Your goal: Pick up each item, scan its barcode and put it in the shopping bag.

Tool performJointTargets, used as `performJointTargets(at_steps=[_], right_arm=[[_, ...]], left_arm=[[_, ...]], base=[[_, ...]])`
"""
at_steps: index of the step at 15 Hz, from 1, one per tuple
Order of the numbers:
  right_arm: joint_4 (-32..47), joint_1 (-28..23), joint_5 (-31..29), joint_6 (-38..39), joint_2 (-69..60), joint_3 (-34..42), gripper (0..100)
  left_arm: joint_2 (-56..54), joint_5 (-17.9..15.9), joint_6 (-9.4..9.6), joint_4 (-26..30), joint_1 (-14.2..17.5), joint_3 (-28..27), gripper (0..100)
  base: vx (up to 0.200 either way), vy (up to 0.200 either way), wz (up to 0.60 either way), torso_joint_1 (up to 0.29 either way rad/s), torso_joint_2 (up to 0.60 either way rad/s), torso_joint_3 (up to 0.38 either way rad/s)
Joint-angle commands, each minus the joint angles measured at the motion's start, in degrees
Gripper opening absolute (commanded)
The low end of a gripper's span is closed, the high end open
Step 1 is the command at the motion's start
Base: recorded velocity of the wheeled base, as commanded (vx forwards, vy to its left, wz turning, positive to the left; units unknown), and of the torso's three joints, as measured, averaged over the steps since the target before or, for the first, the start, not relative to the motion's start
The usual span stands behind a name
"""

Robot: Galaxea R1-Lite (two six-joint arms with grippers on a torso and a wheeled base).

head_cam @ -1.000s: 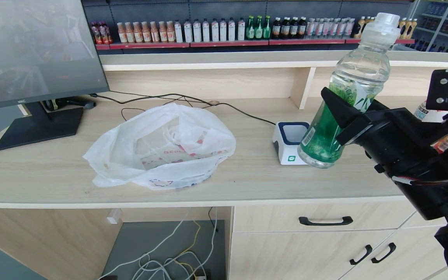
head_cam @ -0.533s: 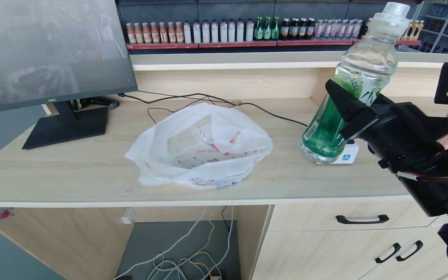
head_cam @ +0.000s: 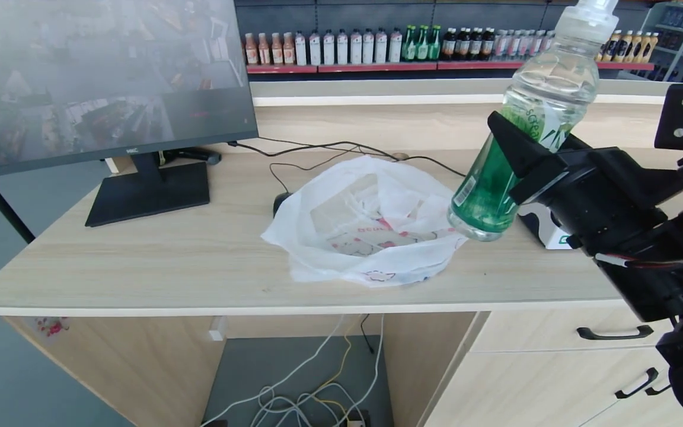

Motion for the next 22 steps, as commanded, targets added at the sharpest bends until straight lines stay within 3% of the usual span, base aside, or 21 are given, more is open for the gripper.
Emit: performJointTargets(at_steps=[1, 6, 13, 22], right_arm=[[-0.1, 0.2, 0.0, 0.0, 2.9, -2.2, 0], [-0.1, 0.6, 0.1, -0.2, 8.0, -5.2, 0], [-0.1, 0.8, 0.2, -0.2, 19.4, -20.0, 0], [-0.1, 1.1, 1.2, -1.0, 30.9, -27.2, 0]], left_arm=[[0.0, -0.1, 0.03, 0.0, 0.0, 0.0, 100], [0.0, -0.1, 0.12, 0.0, 0.0, 0.0, 100], [0.0, -0.1, 0.12, 0.0, 0.0, 0.0, 100], [0.0, -0.1, 0.12, 0.0, 0.0, 0.0, 100]], base=[[0.000, 0.200, 0.00, 0.002, 0.00, 0.002], [0.000, 0.000, 0.00, 0.000, 0.00, 0.000], [0.000, 0.000, 0.00, 0.000, 0.00, 0.000], [0.000, 0.000, 0.00, 0.000, 0.00, 0.000]])
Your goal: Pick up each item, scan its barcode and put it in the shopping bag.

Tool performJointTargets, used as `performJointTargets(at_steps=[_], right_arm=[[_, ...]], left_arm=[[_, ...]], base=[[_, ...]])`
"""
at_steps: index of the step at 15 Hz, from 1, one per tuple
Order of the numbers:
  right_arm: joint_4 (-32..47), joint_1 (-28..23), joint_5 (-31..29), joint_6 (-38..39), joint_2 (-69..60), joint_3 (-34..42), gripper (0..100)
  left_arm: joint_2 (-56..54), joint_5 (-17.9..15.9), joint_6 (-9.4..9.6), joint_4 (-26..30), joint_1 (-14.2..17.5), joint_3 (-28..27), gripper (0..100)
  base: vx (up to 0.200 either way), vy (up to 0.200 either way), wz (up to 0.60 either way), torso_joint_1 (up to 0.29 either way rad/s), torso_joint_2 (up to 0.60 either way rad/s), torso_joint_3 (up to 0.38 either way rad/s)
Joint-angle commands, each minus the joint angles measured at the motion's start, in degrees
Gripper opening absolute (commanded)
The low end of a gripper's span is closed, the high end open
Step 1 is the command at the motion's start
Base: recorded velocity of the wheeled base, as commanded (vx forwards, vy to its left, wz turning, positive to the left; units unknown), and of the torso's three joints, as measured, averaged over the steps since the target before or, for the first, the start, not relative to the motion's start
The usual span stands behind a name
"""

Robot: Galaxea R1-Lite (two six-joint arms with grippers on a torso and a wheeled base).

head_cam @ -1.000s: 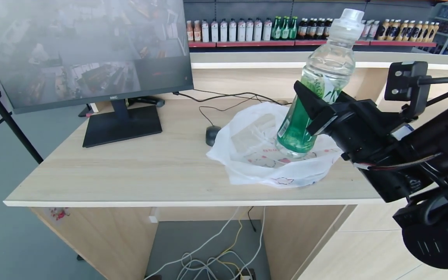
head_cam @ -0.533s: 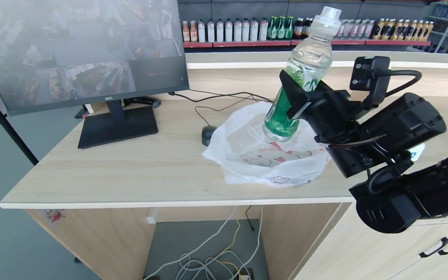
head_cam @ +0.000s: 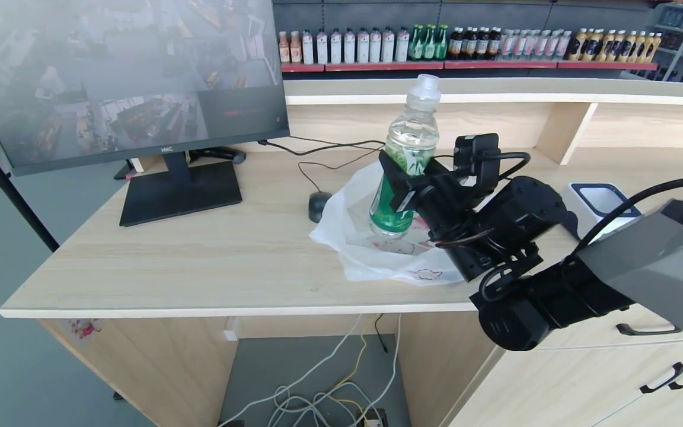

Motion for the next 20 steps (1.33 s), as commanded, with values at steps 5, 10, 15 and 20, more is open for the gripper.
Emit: performJointTargets(at_steps=[5, 10, 15, 20], right_arm=[[-0.1, -3.8, 2.3, -3.2, 7.7, -10.3, 0], [6.2, -2.7, 2.9, -3.6, 7.4, -19.0, 0], [16.3, -1.7, 3.0, -3.5, 8.7, -26.4, 0], [16.3, -1.7, 2.9, -3.6, 10.6, -28.4, 0]], left_arm=[[0.0, 0.0, 0.05, 0.0, 0.0, 0.0, 100], [0.0, 0.0, 0.05, 0.0, 0.0, 0.0, 100], [0.0, 0.0, 0.05, -0.1, 0.0, 0.0, 100], [0.0, 0.0, 0.05, -0.1, 0.0, 0.0, 100]], base=[[0.000, 0.000, 0.00, 0.000, 0.00, 0.000], [0.000, 0.000, 0.00, 0.000, 0.00, 0.000], [0.000, 0.000, 0.00, 0.000, 0.00, 0.000], [0.000, 0.000, 0.00, 0.000, 0.00, 0.000]])
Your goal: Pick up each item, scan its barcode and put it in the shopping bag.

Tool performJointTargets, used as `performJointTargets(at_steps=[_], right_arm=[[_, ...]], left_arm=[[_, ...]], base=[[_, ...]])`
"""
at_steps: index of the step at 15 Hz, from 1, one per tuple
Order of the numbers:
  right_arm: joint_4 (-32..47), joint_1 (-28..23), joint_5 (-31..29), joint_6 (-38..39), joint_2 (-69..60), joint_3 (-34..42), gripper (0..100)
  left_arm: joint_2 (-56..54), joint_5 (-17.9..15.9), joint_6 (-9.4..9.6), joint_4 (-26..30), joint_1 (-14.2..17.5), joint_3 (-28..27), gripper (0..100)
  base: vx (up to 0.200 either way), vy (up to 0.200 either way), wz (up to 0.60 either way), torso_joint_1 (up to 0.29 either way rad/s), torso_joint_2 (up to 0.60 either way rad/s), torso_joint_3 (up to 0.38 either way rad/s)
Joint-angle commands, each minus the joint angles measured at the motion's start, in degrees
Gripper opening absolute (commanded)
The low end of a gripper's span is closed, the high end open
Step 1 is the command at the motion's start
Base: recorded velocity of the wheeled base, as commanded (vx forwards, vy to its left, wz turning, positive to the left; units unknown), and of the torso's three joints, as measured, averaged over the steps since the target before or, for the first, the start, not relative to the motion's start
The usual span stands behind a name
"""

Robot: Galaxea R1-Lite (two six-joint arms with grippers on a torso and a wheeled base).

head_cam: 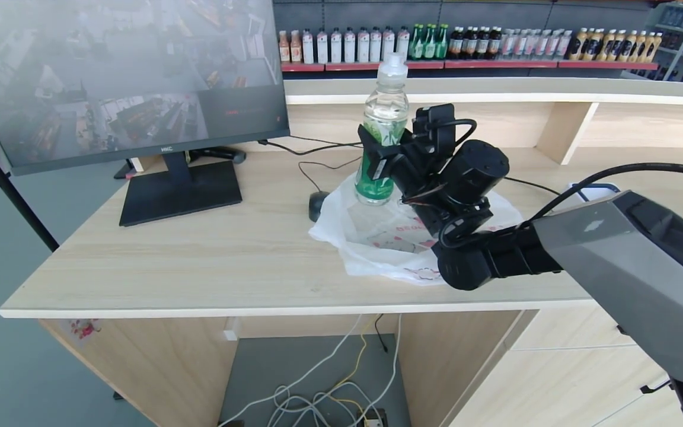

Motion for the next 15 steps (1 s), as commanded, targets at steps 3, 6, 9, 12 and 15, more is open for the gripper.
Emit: performJointTargets(at_steps=[3, 6, 9, 12, 15], right_arm=[[-0.4, 0.0, 0.0, -0.1, 0.8, 0.2, 0], [-0.7, 0.2, -0.3, -0.1, 1.1, 1.0, 0], [-1.7, 0.2, -0.3, 0.0, 1.4, 3.0, 0], [-3.9, 0.3, -0.4, 0.2, 2.2, 5.3, 0], [-4.3, 0.4, -0.3, 0.3, 2.3, 6.8, 0]], left_arm=[[0.0, 0.0, -0.02, 0.0, 0.0, 0.0, 100], [0.0, 0.0, -0.02, 0.0, 0.0, 0.0, 100], [0.0, 0.0, -0.02, 0.0, 0.0, 0.0, 100], [0.0, 0.0, -0.02, 0.0, 0.0, 0.0, 100], [0.0, 0.0, -0.02, 0.0, 0.0, 0.0, 100]], base=[[0.000, 0.000, 0.00, 0.000, 0.00, 0.000], [0.000, 0.000, 0.00, 0.000, 0.00, 0.000], [0.000, 0.000, 0.00, 0.000, 0.00, 0.000], [0.000, 0.000, 0.00, 0.000, 0.00, 0.000], [0.000, 0.000, 0.00, 0.000, 0.00, 0.000]])
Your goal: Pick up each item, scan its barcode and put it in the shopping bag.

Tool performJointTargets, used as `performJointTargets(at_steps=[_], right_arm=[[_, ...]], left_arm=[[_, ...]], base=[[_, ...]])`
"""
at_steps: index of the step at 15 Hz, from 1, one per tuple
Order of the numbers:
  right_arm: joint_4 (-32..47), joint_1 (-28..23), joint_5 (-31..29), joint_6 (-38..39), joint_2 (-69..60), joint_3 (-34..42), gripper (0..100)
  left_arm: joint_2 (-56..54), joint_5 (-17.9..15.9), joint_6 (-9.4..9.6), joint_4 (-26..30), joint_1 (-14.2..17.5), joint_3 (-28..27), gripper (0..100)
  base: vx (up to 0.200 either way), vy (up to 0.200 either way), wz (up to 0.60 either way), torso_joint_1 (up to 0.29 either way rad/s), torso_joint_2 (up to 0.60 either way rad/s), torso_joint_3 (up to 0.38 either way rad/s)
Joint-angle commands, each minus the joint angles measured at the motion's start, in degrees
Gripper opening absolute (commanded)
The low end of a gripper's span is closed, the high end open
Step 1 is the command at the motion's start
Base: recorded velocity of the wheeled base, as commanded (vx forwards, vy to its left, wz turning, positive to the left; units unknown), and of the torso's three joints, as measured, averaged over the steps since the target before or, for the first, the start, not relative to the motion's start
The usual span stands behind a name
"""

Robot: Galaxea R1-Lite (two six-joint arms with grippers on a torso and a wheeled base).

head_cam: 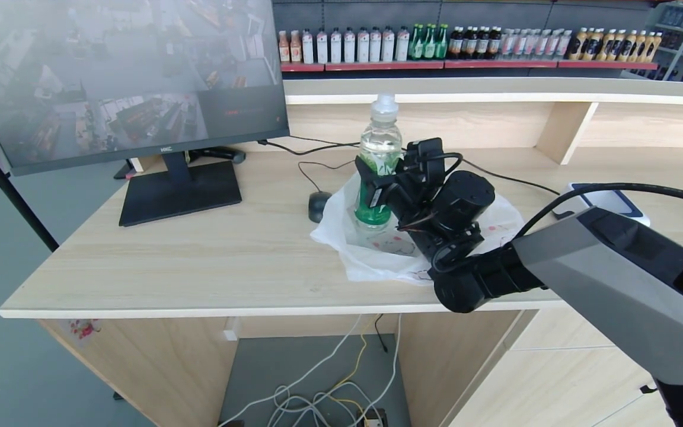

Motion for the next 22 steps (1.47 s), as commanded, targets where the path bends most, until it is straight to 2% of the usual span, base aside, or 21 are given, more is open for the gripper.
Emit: performJointTargets(at_steps=[1, 13, 14, 18, 22], right_arm=[[0.0, 0.1, 0.0, 0.0, 0.4, 0.4, 0], [-0.6, 1.1, 0.0, 0.2, 0.5, 1.9, 0], [-1.0, 1.1, -0.1, 0.2, 0.3, 1.9, 100], [-2.6, 3.6, -3.7, 2.8, -2.0, 2.3, 100], [-1.5, 3.4, -3.0, 1.6, -10.2, 10.3, 100]], left_arm=[[0.1, 0.0, -0.04, -0.1, 0.0, 0.0, 100], [0.1, 0.0, -0.04, -0.4, 0.0, 0.0, 100], [0.1, 0.0, -0.04, -0.4, 0.0, 0.0, 100], [0.0, 0.1, -0.13, -0.4, 0.0, 0.0, 100], [0.0, 0.1, -0.04, -0.1, 0.0, 0.0, 100]], base=[[0.000, 0.000, 0.00, 0.000, 0.00, 0.000], [0.000, 0.000, 0.00, 0.000, 0.00, 0.000], [0.000, 0.000, 0.00, 0.000, 0.00, 0.000], [0.000, 0.000, 0.00, 0.000, 0.00, 0.000], [0.000, 0.000, 0.00, 0.000, 0.00, 0.000]])
